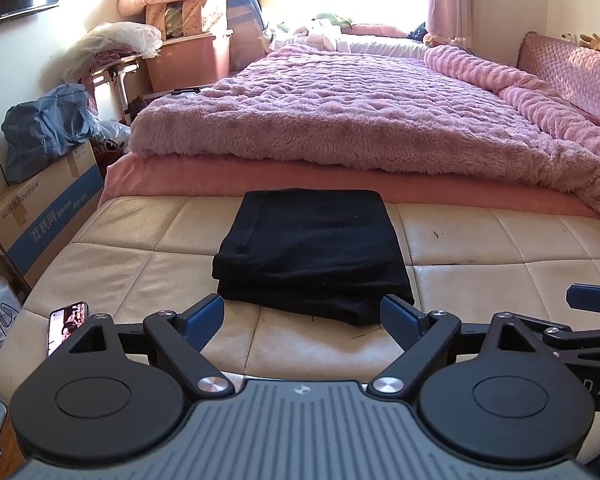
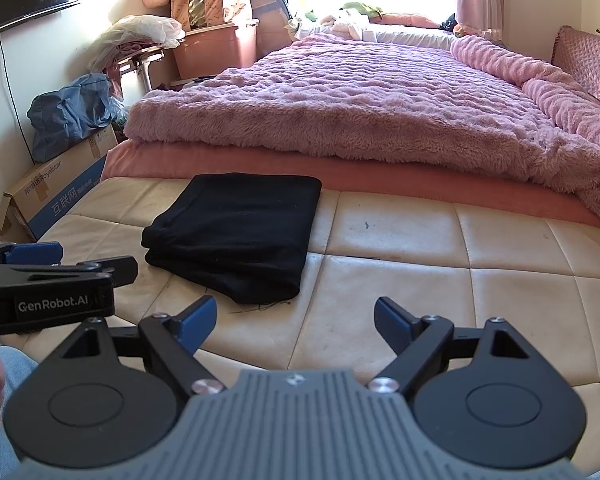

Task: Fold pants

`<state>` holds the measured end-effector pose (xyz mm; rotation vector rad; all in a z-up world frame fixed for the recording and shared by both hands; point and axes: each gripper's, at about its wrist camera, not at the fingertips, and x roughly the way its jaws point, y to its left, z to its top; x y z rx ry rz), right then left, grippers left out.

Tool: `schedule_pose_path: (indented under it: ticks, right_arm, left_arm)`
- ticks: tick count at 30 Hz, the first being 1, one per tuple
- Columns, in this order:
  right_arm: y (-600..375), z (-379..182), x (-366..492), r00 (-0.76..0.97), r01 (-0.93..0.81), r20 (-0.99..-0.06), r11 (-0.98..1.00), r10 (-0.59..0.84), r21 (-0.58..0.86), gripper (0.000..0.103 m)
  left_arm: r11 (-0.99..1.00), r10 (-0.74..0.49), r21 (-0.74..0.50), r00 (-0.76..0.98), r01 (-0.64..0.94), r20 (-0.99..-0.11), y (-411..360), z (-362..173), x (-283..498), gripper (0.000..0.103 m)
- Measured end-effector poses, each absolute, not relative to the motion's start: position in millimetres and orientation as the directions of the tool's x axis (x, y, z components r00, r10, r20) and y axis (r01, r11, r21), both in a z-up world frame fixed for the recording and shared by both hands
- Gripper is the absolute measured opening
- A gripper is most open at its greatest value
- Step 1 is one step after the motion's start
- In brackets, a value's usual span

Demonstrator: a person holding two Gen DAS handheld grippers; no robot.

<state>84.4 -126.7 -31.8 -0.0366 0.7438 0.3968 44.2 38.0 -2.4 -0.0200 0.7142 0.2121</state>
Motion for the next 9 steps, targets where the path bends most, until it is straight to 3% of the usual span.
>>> schedule_pose_path:
  ticks: [9]
  right_arm:
    - [-127.4, -32.1, 86.0, 0.658, -0.364, -0.671, 0.924, 0.341, 0.113, 0.082]
  left_arm:
    - [0.978, 0.183, 0.047, 0.735, -0.201, -0.653, 38.8, -2.4, 44.9, 0.103]
